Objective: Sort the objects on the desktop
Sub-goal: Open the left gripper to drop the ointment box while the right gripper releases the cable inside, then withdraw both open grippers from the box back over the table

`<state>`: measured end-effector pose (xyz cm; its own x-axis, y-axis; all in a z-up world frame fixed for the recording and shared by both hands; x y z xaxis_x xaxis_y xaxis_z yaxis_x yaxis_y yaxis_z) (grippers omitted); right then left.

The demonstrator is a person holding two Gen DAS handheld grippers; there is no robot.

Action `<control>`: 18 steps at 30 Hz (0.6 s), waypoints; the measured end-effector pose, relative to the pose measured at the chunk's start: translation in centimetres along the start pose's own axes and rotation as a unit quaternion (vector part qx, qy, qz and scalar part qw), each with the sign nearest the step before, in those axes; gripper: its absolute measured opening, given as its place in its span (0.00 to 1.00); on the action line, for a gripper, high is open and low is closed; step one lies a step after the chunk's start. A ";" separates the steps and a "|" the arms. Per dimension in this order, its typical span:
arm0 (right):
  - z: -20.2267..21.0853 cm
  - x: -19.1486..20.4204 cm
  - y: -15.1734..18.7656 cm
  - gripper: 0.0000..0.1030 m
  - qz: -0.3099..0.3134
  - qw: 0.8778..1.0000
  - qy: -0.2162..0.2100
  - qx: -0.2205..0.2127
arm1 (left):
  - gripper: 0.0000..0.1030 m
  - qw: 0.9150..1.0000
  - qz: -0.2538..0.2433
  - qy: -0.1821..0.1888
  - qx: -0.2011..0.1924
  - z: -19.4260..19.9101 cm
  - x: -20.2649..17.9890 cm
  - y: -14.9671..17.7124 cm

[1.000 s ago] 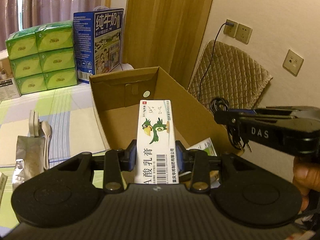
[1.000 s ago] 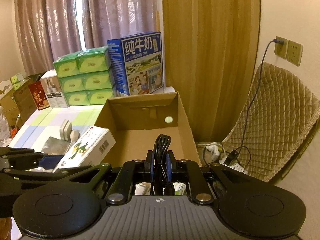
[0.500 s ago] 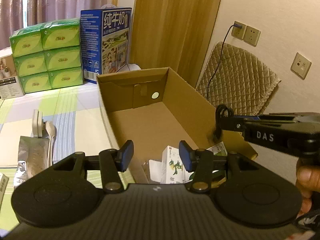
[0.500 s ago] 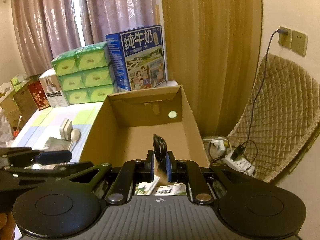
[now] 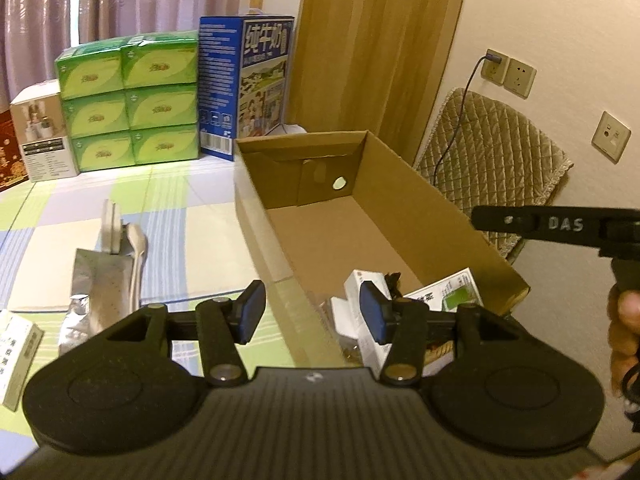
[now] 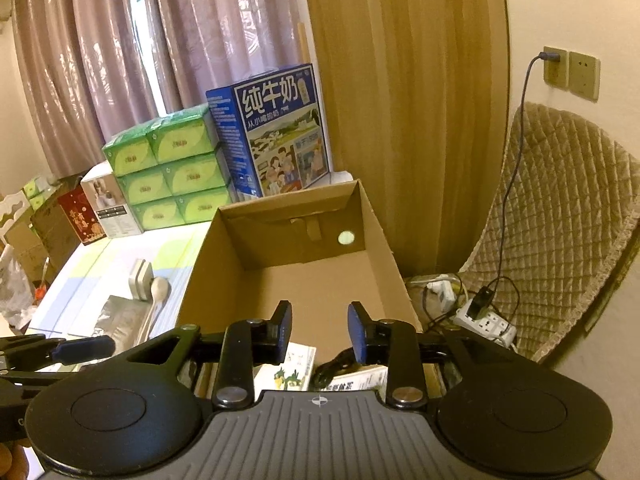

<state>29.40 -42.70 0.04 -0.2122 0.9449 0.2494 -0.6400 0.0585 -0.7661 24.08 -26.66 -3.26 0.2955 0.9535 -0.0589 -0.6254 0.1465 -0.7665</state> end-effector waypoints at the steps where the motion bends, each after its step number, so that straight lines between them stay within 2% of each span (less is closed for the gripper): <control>1: 0.3 0.1 0.1 0.31 -0.001 1.000 -0.001 0.000 | 0.46 1.000 0.000 -0.002 0.000 0.4 0.2 0.2; 6: 2.1 1.2 0.9 0.39 -0.002 1.000 -0.008 -0.003 | 0.52 1.000 -0.001 -0.014 -0.003 2.4 0.9 1.0; 8: 2.8 2.0 1.3 0.41 0.001 1.000 -0.012 -0.003 | 0.58 1.000 0.000 -0.018 -0.006 3.4 1.3 1.3; 10: 3.4 2.7 1.8 0.49 0.002 1.000 -0.014 -0.003 | 0.62 1.000 -0.001 -0.023 -0.007 4.4 1.8 1.6; 12: 4.0 3.6 2.4 0.63 0.003 1.000 -0.018 -0.002 | 0.65 1.000 -0.003 -0.029 -0.008 5.3 2.2 1.9; 15: 4.6 5.1 3.2 0.68 0.012 1.000 -0.025 -0.002 | 0.68 0.999 0.000 -0.038 -0.010 6.6 3.1 2.5; 18: 4.9 6.7 4.0 0.75 0.020 0.999 -0.038 0.003 | 0.76 0.999 0.005 -0.050 -0.014 7.8 4.1 3.2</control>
<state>21.80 -37.77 1.59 -0.2925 0.9195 0.2625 -0.6345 0.0187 -0.7727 17.65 -20.18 -0.95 0.2154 0.9765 -0.0042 -0.6078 0.1307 -0.7832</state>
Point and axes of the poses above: each gripper's, at about its wrist camera, not at the fingertips, and z roughly against the way its jaws point, x to its left, y to its underside, the point moved 9 cm from there along -z, roughly the way its jaws point, and after that the axes turned 6 degrees about -z, right-handed, at the moved point
